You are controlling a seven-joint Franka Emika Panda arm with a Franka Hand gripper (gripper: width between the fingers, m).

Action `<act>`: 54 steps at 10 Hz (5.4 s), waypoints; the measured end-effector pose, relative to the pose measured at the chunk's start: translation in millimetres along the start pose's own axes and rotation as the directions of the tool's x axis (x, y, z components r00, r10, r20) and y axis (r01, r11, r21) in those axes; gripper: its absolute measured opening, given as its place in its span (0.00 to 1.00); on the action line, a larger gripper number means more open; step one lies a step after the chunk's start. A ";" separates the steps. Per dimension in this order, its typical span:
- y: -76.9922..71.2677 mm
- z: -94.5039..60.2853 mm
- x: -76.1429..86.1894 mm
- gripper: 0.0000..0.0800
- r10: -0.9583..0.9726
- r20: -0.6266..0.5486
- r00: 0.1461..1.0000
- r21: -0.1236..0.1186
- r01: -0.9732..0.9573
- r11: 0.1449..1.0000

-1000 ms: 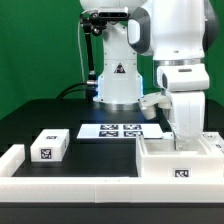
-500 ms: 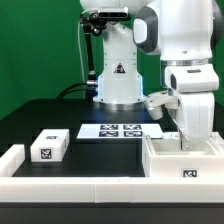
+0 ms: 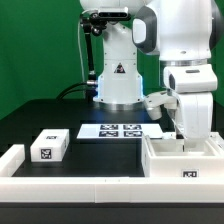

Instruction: Assemble cabinet

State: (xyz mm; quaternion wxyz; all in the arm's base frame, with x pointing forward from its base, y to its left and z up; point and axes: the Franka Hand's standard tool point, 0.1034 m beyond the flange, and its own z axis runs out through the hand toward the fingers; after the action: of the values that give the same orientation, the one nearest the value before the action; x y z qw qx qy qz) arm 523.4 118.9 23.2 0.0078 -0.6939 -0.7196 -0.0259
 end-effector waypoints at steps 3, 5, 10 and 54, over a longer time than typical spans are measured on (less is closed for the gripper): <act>0.0 0.0 -0.5 0.81 0.001 0.000 1.000 0.000 -0.001 1.000; 0.1 0.1 -0.8 0.81 0.001 0.001 1.000 0.000 -0.001 1.000; 0.3 -2.1 -0.4 0.81 0.009 0.003 1.000 0.001 -0.009 1.000; -78.2 -36.8 19.9 0.08 0.079 0.009 0.997 0.014 -0.079 0.997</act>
Offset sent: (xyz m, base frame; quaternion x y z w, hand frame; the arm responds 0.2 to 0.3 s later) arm 0.0000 0.0000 0.0000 0.0000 0.0000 0.0000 1.0000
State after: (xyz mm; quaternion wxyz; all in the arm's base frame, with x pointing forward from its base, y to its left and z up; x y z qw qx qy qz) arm 443.6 134.2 58.8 0.0107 -0.7217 -0.6919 -0.0173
